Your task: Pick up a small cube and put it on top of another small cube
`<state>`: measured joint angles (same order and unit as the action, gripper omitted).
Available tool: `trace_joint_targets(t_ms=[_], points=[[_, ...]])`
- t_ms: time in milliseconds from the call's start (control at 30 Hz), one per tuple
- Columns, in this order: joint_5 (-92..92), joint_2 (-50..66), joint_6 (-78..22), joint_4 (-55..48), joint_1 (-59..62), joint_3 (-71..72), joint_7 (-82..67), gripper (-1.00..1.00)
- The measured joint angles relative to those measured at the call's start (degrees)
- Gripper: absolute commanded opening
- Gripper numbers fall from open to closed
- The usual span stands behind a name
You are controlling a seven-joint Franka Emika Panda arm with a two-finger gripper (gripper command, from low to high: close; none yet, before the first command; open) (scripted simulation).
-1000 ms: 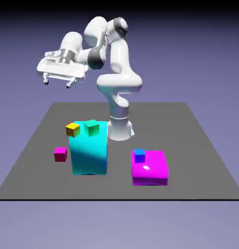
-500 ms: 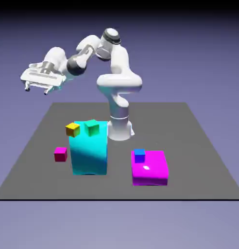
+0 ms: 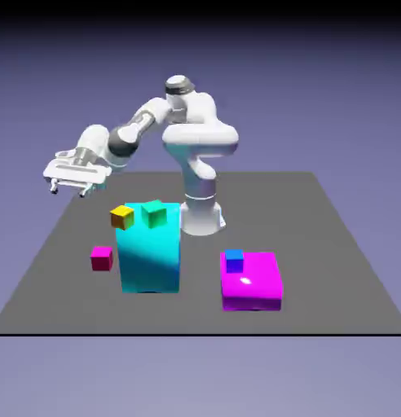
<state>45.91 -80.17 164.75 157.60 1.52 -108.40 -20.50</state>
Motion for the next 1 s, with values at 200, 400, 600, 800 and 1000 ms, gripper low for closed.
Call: trace_joint_targets(t_ms=[200,400,600,800,1000], points=[[5.28,-5.46,-1.06,-0.39,0.25,-12.46,-7.24,0.00],[10.55,-10.92,-2.13,-0.78,0.51,-24.92,-14.47,0.00],[13.41,-13.65,4.12,-4.53,-7.76,-28.35,-13.24,0.00],[14.42,-14.59,6.75,-6.09,-11.27,-29.31,-12.42,-1.00],[11.05,-11.43,-2.28,-0.82,0.53,-26.08,-15.14,-1.00]])
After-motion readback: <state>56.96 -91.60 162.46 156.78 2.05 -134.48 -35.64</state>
